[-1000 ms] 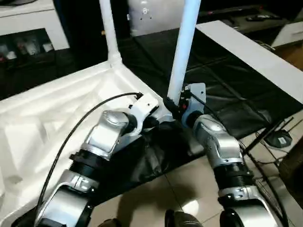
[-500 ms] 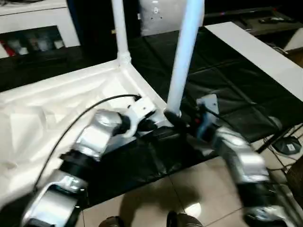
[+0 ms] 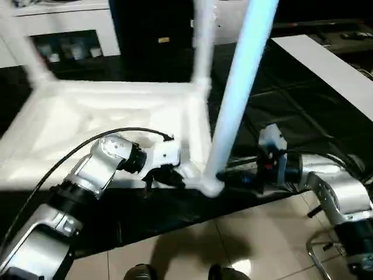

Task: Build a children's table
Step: Rotate leg to tighten

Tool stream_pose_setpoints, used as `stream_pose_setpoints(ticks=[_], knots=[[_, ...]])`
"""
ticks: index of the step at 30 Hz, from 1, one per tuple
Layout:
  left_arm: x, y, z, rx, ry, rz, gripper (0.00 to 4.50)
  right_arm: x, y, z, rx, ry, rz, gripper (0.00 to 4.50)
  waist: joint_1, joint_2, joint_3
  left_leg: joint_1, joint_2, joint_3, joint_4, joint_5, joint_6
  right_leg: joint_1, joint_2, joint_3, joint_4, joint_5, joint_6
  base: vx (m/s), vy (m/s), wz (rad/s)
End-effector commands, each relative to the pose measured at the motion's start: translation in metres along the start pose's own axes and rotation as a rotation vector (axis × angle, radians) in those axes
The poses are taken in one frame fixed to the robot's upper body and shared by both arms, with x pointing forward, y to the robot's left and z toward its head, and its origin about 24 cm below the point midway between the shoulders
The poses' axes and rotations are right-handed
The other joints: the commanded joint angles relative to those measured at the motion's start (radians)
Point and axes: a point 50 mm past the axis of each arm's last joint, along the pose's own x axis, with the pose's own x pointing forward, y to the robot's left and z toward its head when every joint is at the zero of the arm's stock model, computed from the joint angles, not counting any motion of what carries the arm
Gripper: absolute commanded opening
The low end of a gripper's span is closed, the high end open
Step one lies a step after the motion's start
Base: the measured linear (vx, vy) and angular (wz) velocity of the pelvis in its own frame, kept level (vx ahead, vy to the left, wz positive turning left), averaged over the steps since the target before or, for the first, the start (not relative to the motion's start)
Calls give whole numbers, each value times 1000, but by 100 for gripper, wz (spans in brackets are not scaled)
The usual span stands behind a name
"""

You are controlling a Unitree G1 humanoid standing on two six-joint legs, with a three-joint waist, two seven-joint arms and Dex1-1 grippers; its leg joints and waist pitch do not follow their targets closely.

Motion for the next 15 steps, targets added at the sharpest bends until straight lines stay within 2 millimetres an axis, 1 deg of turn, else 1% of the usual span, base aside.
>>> stream_pose_setpoints(ticks=[1, 2, 3, 4, 5, 6, 7, 8, 9, 10, 13, 14, 15], knots=[[4, -1, 9, 78, 19, -76, 0, -1, 0, 1, -8, 13, 43, 390, -8, 0, -79, 28, 38, -6, -70, -286, 50, 48, -60, 43, -76, -420, -183, 0, 0, 0], [5, -1, 11, 86, 19, -85, 0, 1, 1, 2, -7, 23, 73, 390, -8, -1, -78, 25, 38, -7, -71, -285, 49, 50, -60, 42, -75, -416, -185, 0, 0, 0], [5, -1, 12, 95, 20, -96, 0, 2, 2, 1, -12, 38, 103, 377, -9, -2, -79, 24, 37, -7, -71, -279, 51, 52, -59, 41, -74, -413, -187, 0, 0, 0], [5, 0, 12, 105, 21, -106, 0, 3, 2, 1, -17, 51, 125, 352, -8, -1, -80, 25, 37, -7, -70, -279, 52, 51, -60, 42, -74, -412, -187, 0, 0, 0], [5, 0, 13, 113, 23, -114, 0, 4, 2, 1, -22, 66, 137, 350, -8, -2, -80, 24, 37, -6, -70, -275, 53, 51, -60, 42, -74, -409, -188, 0, 0, 0], [5, 1, 13, 119, 25, -119, 0, 5, 2, 0, -28, 80, 149, 350, -8, -2, -79, 21, 37, -7, -70, -268, 53, 53, -60, 41, -71, -401, -191, 0, 0, 0], [4, 1, 13, 123, 26, -125, 0, 5, 2, 0, -31, 92, 165, 344, -10, -5, -78, 21, 37, -7, -71, -268, 52, 53, -60, 42, -72, -402, -190, 0, 0, 0], [4, 1, 13, 126, 27, -128, 0, 6, 2, -1, -32, 98, 176, 332, -10, -4, -79, 23, 37, -7, -69, -269, 54, 52, -61, 42, -72, -408, -190, 0, 0, 0], [4, 2, 13, 131, 29, -134, 0, 7, 2, -1, -33, 109, 199, 317, -10, -6, -78, 23, 36, -6, -69, -268, 56, 51, -61, 41, -73, -413, -191, 0, 0, 0], [4, 3, 14, 133, 30, -135, 0, 7, 3, -1, -33, 115, 212, 317, -9, -5, -77, 21, 35, -6, -68, -267, 57, 52, -59, 41, -73, -419, -188, 0, 0, 0], [3, 4, 13, 137, 32, -136, 0, 8, 4, -1, -35, 127, 239, 297, -9, -7, -76, 23, 38, -7, -70, -268, 57, 51, -60, 41, -73, -423, -186, 0, 0, 0], [3, 4, 13, 139, 33, -135, 0, 9, 5, -1, -34, 130, 251, 286, -9, -6, -75, 22, 38, -7, -70, -269, 58, 51, -60, 41, -74, -428, -184, 0, 0, 0], [3, 4, 13, 140, 33, -137, 0, 9, 6, -1, -32, 131, 262, 265, -9, -7, -76, 22, 38, -7, -70, -268, 58, 52, -60, 41, -74, -427, -184, 0, 0, 0]])
